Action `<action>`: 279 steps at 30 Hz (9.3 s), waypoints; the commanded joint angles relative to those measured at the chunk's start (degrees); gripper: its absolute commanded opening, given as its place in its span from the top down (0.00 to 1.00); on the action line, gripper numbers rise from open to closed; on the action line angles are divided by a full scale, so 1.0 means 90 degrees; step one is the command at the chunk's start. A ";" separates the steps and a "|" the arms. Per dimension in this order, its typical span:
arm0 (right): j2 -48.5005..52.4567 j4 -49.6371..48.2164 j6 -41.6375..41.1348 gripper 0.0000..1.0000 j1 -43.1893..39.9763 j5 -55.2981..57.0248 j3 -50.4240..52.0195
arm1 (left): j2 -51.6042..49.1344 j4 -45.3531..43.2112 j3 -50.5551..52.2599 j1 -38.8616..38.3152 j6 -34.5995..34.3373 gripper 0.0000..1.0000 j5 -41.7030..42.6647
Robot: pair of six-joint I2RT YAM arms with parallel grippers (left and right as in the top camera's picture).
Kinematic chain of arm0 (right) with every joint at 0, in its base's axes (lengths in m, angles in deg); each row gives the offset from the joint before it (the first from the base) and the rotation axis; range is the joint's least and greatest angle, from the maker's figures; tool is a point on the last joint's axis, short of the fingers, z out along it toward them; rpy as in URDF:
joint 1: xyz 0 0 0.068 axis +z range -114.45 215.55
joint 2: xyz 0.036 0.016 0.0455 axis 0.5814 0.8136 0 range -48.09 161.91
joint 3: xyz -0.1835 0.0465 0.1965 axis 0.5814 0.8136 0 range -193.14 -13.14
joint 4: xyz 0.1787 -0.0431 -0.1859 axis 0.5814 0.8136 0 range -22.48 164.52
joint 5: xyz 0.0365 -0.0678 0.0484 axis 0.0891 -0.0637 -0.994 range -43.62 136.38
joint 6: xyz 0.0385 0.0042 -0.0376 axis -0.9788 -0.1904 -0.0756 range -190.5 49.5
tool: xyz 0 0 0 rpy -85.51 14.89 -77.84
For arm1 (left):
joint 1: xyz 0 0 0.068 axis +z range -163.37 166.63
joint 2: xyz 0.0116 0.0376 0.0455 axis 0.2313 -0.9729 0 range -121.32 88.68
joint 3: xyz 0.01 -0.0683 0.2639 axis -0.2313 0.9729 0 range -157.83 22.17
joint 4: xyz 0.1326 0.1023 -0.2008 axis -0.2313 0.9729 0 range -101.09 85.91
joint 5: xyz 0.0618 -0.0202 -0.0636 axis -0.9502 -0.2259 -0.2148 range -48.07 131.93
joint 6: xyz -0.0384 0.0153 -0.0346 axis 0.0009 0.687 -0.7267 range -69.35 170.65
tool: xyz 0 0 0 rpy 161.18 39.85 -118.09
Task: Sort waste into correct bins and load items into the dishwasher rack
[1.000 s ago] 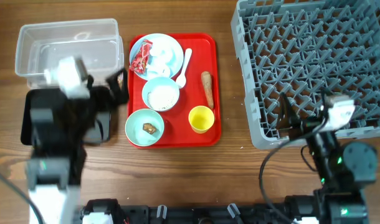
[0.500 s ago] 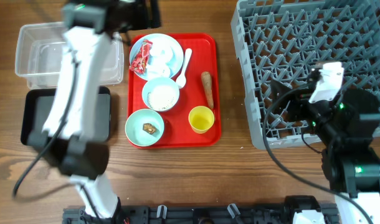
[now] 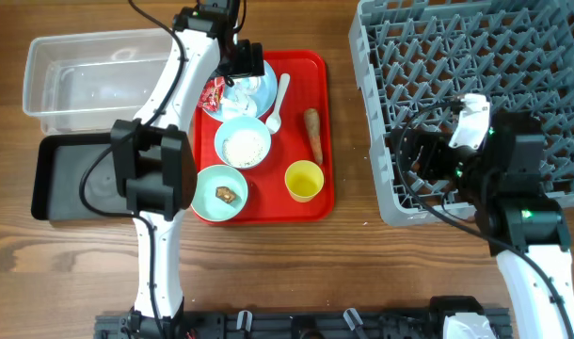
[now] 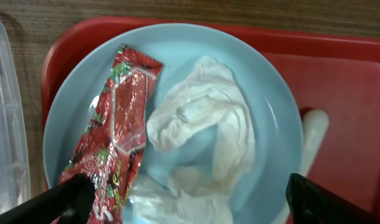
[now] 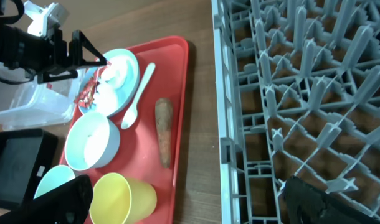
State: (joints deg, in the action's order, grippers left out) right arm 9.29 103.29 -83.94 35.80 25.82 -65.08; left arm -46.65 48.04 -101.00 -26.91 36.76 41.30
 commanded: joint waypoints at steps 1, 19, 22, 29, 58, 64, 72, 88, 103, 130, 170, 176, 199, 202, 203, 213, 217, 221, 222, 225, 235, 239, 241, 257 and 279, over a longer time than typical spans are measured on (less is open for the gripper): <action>0.0199 -0.0012 -0.0075 0.00 0.0029 -0.0107 -0.0121 | -0.0488 -0.0073 -0.0143 0.0012 0.0073 0.00 -0.0214; 0.0529 -0.0012 -0.0080 0.00 0.0029 -0.0107 -0.0121 | -0.0967 -0.0019 -0.0136 -0.0124 -0.0032 0.96 -0.0153; 0.0529 -0.0010 -0.0083 0.00 0.0032 -0.0107 -0.0121 | -0.0945 -0.0019 -0.0138 -0.0153 -0.0034 0.96 -0.0136; 0.0529 -0.0010 -0.0085 0.00 0.0029 -0.0109 -0.0121 | -0.0119 0.0029 -0.0155 -0.0027 -0.0121 0.96 0.0350; 0.0529 0.0151 -0.0248 0.00 0.0032 -0.0109 -0.0119 | 0.0877 0.0155 -0.0051 0.2654 -0.1192 0.96 -0.0488; 0.0529 0.0250 -0.0236 0.00 0.0029 -0.0107 -0.0119 | 0.0653 0.0265 -0.0053 0.2769 -0.1219 0.10 -0.0270; 0.0532 0.0267 -0.0189 0.00 0.0032 -0.0107 -0.0119 | 0.1047 0.0192 -0.0066 0.2761 -0.0809 0.00 -0.0211; 0.0529 0.0272 -0.0197 0.00 0.0032 -0.0109 -0.0119 | 0.1469 -0.0121 -0.0066 0.2727 0.2419 0.00 0.0991; 0.0529 0.0277 -0.0194 0.00 0.0032 -0.0107 -0.0119 | 0.1428 -0.0005 -0.0066 0.2798 -0.0381 0.01 0.0673; 0.0532 0.0289 -0.0175 0.00 0.0029 -0.0104 -0.0119 | 0.2907 0.4153 0.0124 0.1345 0.1044 0.22 0.1413; 0.0772 0.0464 -0.0197 0.00 0.0032 -0.0109 -0.0114 | 0.4473 -0.1384 0.7451 -0.1362 -0.0590 0.64 0.0731; 0.0852 0.0583 -0.0197 0.00 0.0032 -0.0109 -0.0114 | 0.4415 -0.1382 0.7453 -0.1481 -0.0920 0.84 0.0410; 0.0852 0.0639 -0.0197 0.00 0.0032 -0.0158 -0.0114 | 0.5554 0.0231 0.6156 -0.0753 -0.0984 0.96 0.0641; 0.0852 0.0648 -0.0197 0.00 0.0032 -0.0158 -0.0114 | 0.5887 0.0274 0.6154 -0.0253 -0.0940 0.96 0.0736; 0.0852 0.0651 -0.0194 0.00 0.0032 -0.0158 -0.0114 | 0.5977 0.0284 0.6154 -0.0036 -0.0767 0.96 0.0865; 0.0852 0.0644 -0.0194 0.00 0.0032 -0.0155 -0.0114 | 0.6091 0.0243 0.6154 0.3050 0.1494 0.96 0.3497; 0.0852 0.0648 -0.0197 0.00 0.0032 -0.0160 -0.0114 | 0.5812 0.0165 0.6154 0.4243 0.2181 0.96 0.4614; 0.0852 0.0634 -0.0199 0.00 0.0032 -0.0160 -0.0114 | 0.5306 0.0044 0.6156 0.5309 0.2560 0.96 0.5841; 0.0852 0.0634 -0.0197 0.00 0.0032 -0.0158 -0.0114 | 0.5156 0.0022 0.6156 0.5547 0.2671 0.96 0.6200; 0.0852 0.0653 -0.0202 0.00 0.0032 -0.0168 -0.0114 | 0.4690 -0.0034 0.6156 0.6203 0.2939 0.96 0.7312; 0.0852 0.0597 -0.0197 0.00 0.0032 -0.0202 -0.0114 | 0.3434 -0.0797 0.6154 0.7206 0.2433 0.96 1.0110; 0.0852 0.0602 -0.0192 0.00 0.0029 -0.0202 -0.0114 | 0.3308 -0.1059 0.6154 0.7203 0.2096 0.96 1.0108; 0.0852 0.0605 -0.0194 0.00 0.0032 -0.0202 -0.0114 | 0.3308 -0.1081 0.6154 0.7203 0.1479 0.96 1.0108; 0.0852 0.0452 -0.0192 0.00 0.0032 -0.0202 -0.0114 | 0.4719 -0.1035 0.6142 0.6356 0.0668 0.96 0.8580; 0.0852 0.0197 -0.0177 0.00 0.0029 -0.0202 -0.0114 | 0.7019 0.0199 0.7308 -0.0153 -0.0699 0.96 0.1030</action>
State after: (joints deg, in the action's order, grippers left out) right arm 16.64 105.59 -85.66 35.80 25.15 -65.11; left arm 17.33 52.96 -38.95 -23.81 35.21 57.78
